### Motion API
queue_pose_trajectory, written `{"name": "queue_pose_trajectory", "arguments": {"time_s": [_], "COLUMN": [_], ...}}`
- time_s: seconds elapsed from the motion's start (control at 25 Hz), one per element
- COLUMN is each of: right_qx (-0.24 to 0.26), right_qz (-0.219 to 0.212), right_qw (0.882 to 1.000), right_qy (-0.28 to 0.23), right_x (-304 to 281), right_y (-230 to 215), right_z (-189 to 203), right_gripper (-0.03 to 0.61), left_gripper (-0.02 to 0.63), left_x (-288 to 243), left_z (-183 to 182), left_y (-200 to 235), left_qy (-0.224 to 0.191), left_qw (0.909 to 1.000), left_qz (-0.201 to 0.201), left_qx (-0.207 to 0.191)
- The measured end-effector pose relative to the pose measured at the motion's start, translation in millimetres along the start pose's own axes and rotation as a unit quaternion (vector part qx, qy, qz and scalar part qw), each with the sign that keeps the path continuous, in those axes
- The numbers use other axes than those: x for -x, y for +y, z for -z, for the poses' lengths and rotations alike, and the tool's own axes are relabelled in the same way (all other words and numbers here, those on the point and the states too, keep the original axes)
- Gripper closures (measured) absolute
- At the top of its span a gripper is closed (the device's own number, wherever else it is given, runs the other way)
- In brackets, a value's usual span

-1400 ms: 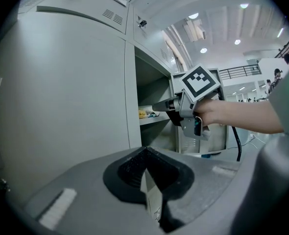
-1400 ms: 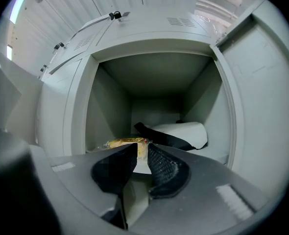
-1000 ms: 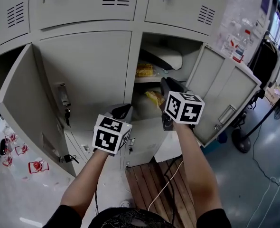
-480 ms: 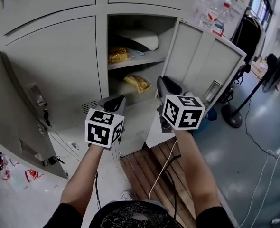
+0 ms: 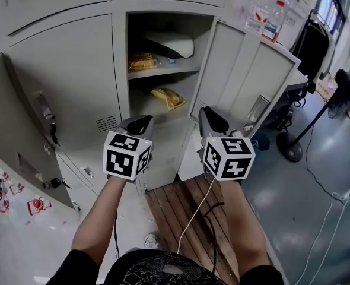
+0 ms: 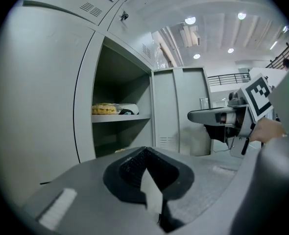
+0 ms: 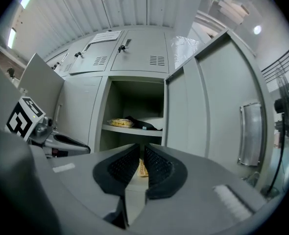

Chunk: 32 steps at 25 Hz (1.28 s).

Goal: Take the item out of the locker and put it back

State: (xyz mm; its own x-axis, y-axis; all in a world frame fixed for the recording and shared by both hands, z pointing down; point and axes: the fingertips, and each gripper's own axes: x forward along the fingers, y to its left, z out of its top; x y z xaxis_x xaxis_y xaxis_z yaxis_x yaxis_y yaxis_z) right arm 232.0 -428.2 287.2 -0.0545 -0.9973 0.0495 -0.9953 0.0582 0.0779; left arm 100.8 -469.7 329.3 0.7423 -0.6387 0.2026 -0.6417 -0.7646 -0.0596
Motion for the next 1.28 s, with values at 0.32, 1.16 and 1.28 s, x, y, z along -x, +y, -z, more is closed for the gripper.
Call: {"name": "queue_pose_trajectory", "arguments": {"time_s": [0.32, 1.16, 1.28], "right_qx": [0.005, -0.025, -0.029], "right_qz": [-0.012, -0.043, -0.044], "right_qw": [1.0, 0.999, 0.998], "right_qy": [0.006, 0.021, 0.023], "right_x": [35.0, 93.1, 95.0], "right_y": [1.0, 13.3, 13.2], "right_z": [17.9, 45.9, 49.1], "right_gripper": [0.537, 0.554, 0.554], "left_gripper": [0.614, 0.614, 0.614], "left_x": [27.9, 86.7, 88.5], "left_z": [9.8, 21.4, 21.9], "left_y": [-16.7, -50.0, -52.9], "left_qy": [0.004, 0.018, 0.02], "left_qw": [0.9995, 0.9975, 0.9974], "left_qz": [-0.031, -0.067, -0.067], "left_qx": [0.002, -0.014, -0.016]}}
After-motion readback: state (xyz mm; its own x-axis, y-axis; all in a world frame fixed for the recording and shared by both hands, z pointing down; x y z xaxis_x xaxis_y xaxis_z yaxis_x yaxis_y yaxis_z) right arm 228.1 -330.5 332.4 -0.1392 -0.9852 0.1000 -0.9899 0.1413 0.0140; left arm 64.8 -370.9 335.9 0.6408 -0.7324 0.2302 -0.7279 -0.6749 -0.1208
